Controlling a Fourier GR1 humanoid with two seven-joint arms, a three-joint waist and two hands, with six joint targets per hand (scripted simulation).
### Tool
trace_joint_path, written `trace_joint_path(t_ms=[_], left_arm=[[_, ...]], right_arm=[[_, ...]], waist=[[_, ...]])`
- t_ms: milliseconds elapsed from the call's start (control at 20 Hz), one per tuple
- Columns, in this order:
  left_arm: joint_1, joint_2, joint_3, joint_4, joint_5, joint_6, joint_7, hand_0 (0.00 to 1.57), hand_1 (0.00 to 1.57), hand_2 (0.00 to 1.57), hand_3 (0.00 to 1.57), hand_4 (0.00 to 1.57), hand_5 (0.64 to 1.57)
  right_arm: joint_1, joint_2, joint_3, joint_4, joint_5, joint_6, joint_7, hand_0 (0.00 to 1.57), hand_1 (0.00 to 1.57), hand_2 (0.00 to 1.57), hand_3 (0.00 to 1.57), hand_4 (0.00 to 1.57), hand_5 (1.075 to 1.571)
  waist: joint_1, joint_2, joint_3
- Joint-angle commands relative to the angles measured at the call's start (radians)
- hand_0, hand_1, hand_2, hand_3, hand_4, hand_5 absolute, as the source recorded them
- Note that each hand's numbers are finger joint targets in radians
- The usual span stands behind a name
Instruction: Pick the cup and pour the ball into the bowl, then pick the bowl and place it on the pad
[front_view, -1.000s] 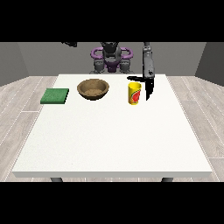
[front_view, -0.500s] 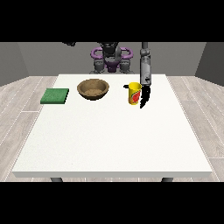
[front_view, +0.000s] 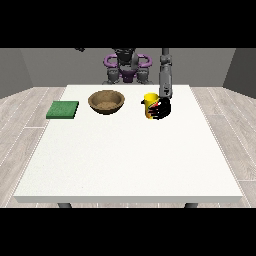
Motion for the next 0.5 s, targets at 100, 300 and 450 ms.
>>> trace_joint_path(t_ms=[100, 300, 450], left_arm=[[-0.061, -0.034, -0.103, 0.002, -0.121, 0.151, 0.134, 1.34, 1.34, 1.57, 1.57, 1.1, 1.5], [-0.141, -0.043, -0.179, 0.0, -0.219, 0.253, 0.275, 1.37, 1.37, 1.57, 1.57, 1.11, 1.506], [-0.183, -0.039, -0.228, 0.01, -0.307, 0.357, 0.319, 1.39, 1.39, 1.57, 1.57, 1.1, 1.526]], right_arm=[[0.018, -0.007, -0.032, 0.087, -0.026, -0.007, 0.044, 0.0, 0.0, 0.0, 0.0, 0.15, 1.558], [0.034, 0.023, -0.011, 0.136, 0.0, -0.005, 0.014, 0.0, 0.0, 0.0, 0.0, 0.23, 1.56], [0.005, 0.003, -0.039, 0.187, -0.018, 0.044, -0.045, 0.0, 0.0, 0.0, 0.0, 0.24, 1.56]], waist=[[0.038, -0.144, -0.0017], [0.05, -0.187, -0.0014], [0.048, -0.13, -0.0012]])
